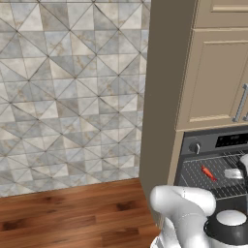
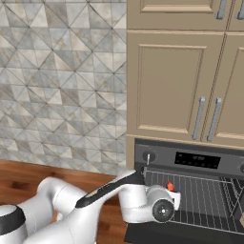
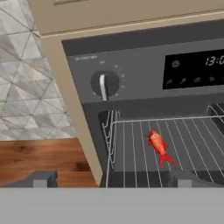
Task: Take the fish from the oven and place it on the plate on the counter.
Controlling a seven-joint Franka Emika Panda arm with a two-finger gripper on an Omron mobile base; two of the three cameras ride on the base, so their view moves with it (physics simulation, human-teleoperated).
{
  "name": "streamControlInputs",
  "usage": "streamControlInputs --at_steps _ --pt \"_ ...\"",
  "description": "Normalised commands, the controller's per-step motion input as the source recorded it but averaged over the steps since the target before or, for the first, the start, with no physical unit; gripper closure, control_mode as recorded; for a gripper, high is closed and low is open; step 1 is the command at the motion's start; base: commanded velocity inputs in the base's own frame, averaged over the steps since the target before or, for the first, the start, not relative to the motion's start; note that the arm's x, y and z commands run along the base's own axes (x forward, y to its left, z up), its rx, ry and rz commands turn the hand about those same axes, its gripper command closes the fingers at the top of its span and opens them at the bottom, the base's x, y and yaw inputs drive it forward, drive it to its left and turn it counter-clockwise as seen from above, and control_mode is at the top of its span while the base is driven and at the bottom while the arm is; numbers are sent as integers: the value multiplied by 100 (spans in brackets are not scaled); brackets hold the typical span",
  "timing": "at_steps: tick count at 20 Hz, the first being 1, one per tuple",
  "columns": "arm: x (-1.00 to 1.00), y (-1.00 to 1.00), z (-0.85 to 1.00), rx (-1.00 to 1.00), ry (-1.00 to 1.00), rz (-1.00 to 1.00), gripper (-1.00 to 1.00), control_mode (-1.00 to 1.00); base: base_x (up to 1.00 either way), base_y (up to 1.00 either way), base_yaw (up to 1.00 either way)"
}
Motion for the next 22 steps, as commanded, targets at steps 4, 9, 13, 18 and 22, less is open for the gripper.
streamControlInputs --at_steps 4,9,13,18,22 --pt "0 -9 -26 0 0 36 -100 -100 0 0 0" --pt "7 -1 -36 0 0 31 -100 -100 0 0 0" --pt "23 -6 -2 0 0 17 -100 -100 0 0 0" --pt "39 -17 -5 0 0 3 -100 -100 0 0 0" --pt "29 -15 -18 0 0 0 -100 -100 0 0 0"
